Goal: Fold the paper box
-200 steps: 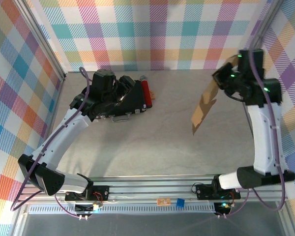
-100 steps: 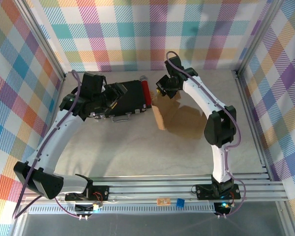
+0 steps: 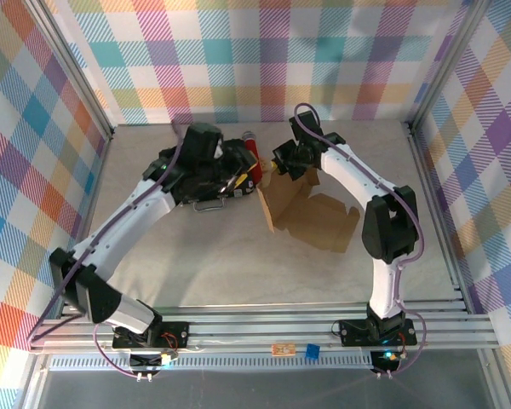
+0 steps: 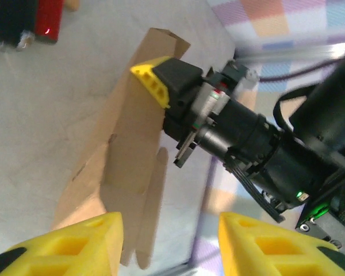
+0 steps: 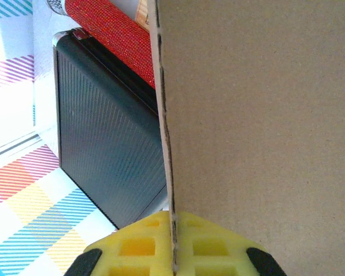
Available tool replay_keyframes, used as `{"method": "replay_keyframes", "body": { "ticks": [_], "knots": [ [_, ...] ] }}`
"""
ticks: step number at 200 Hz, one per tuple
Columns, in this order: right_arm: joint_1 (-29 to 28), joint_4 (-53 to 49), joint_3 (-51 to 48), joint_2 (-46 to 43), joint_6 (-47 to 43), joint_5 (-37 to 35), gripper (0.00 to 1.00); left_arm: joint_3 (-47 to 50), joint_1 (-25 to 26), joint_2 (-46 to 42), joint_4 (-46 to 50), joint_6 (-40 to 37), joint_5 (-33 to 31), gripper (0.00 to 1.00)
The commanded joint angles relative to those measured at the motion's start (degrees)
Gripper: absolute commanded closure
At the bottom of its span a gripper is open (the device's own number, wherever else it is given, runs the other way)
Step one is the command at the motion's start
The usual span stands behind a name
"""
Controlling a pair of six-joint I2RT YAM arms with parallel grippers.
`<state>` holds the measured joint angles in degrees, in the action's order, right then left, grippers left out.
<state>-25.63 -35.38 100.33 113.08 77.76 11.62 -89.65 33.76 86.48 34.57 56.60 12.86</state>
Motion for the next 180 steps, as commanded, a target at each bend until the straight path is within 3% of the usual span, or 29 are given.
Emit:
{"method": "replay_keyframes", "body": {
  "ticks": [1,64,97,126,155,180],
  "knots": [
    [-0.12,-0.60,-0.42,-3.08,2.08,-0.02,1.00,-9.05,3.53,3.82,13.05,-23.55,-4.31,0.54],
    [-0.15,-8.22,3.73,-2.96,3.25,-0.03,1.00,-14.71,12.65,10.59,14.30,-54.86,-22.46,0.36],
    [-0.04,-10.65,6.12,-2.25,2.84,1.01,1.00,-13.09,15.13,12.15,11.14,-64.86,-28.48,0.32],
    [0.03,-11.44,6.58,-2.25,2.84,1.89,1.00,-12.70,16.41,14.77,9.55,-69.26,-35.13,0.31],
    [0.05,-12.41,6.61,-2.85,2.72,1.88,1.00,-12.66,16.52,16.94,7.05,-71.50,-39.82,0.34],
    [0.47,-12.88,6.54,-3.37,2.73,2.05,1.00,-12.00,16.63,17.39,5.62,-72.74,-41.58,0.51]
  ]
}}
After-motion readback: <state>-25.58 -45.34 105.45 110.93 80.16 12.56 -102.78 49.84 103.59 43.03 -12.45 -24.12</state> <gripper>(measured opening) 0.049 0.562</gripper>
